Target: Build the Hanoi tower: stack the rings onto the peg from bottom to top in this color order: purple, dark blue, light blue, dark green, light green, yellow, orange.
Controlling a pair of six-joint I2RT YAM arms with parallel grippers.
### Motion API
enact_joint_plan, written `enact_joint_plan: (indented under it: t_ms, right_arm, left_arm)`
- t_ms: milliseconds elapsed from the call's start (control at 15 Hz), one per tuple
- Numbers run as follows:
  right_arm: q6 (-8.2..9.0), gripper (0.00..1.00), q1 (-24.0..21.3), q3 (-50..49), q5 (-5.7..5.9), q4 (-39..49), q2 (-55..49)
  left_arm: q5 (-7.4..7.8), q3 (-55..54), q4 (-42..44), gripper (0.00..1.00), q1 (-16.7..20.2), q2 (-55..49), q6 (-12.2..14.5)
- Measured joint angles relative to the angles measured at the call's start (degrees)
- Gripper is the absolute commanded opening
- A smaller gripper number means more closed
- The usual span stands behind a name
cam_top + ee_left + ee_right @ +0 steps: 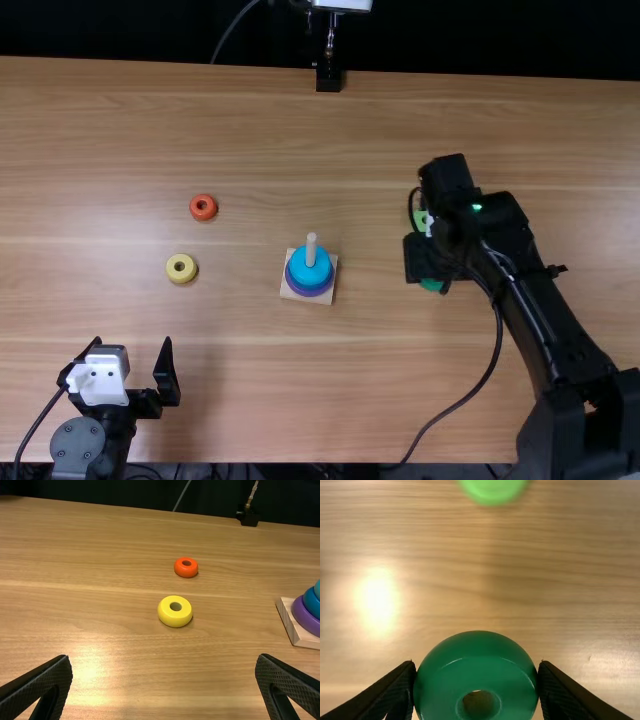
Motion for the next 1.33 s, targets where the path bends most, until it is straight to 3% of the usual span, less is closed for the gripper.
enact_joint_plan:
  t_ms: [200,533,933,1333]
  right_arm:
    - [0.00,0.00,7.21,12.00,-0.37,-6.73,0.00]
    - [-0.02,0.00,13.73,29.09,-0.44,-9.51,4.66]
    - [-0.04,0.00,20.72,36.22,-0.61,-9.94,7.13]
    - [-0.04,0.00,21.64,36.37,-0.61,-10.36,10.45]
  left_arm:
    - [0.00,0.00,0.04,1.00,0.00,0.02,-0.02]
    - [0.00,0.00,0.00,1.00,0.00,0.00,0.02]
    - [0.00,0.00,0.00,1.00,0.00,0.00,0.00]
    - [0.00,0.00,0.02,1.00,0.00,0.02,0.04]
